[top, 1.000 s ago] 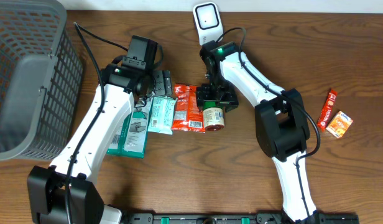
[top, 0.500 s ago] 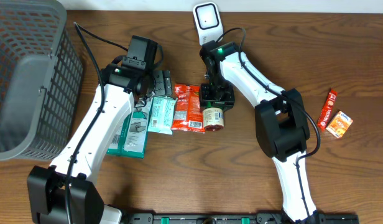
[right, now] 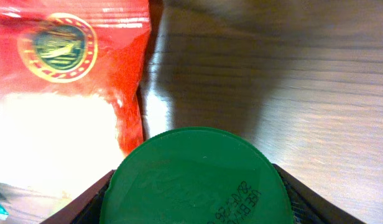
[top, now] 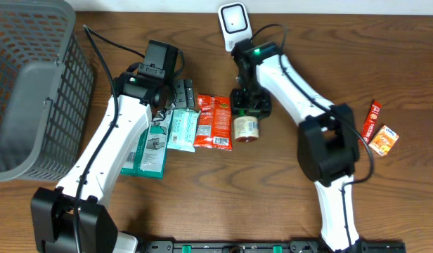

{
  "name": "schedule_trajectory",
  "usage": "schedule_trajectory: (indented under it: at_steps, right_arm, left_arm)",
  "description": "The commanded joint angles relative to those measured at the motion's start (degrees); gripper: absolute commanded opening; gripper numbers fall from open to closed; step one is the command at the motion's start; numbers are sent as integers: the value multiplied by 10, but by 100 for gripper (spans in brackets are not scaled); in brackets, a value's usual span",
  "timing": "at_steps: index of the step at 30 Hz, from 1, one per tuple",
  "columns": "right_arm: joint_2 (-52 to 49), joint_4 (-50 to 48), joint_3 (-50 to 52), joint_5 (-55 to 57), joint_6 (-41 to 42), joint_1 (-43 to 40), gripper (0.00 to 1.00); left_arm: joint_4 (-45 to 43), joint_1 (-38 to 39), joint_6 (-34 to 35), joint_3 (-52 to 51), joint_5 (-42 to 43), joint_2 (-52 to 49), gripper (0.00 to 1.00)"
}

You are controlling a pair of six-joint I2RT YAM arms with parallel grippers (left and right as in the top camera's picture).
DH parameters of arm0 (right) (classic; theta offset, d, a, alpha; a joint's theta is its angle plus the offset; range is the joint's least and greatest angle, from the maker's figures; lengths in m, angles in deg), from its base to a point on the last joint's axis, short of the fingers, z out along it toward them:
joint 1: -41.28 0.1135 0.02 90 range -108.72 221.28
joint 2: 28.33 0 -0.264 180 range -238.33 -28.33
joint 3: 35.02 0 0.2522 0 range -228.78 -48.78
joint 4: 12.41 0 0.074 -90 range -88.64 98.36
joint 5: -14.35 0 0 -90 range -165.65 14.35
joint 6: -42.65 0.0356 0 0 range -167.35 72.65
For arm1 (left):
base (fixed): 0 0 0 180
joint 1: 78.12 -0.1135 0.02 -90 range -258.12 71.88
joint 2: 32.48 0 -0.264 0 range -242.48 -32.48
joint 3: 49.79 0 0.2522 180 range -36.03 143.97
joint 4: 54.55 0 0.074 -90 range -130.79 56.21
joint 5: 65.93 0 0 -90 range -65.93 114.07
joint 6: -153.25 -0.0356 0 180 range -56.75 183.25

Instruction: Scan the item barcode

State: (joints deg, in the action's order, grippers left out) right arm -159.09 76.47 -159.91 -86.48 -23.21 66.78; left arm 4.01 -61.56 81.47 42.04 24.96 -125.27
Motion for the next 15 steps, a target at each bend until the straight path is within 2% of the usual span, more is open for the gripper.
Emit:
schedule_trajectory:
  at_steps: [1,7,15]
  right_arm:
    - [66,3,-2,63,-10,-9,38]
    - [126,2,-2,131,-4,-6,31]
    - [263,-5,40,252,35,19,27]
  left_arm:
    - [1,-2,5,-2,-10,-1,88]
    - [1,-2,5,-2,-9,-1,88]
    - [1,-2,5,-2,-10,-1,88]
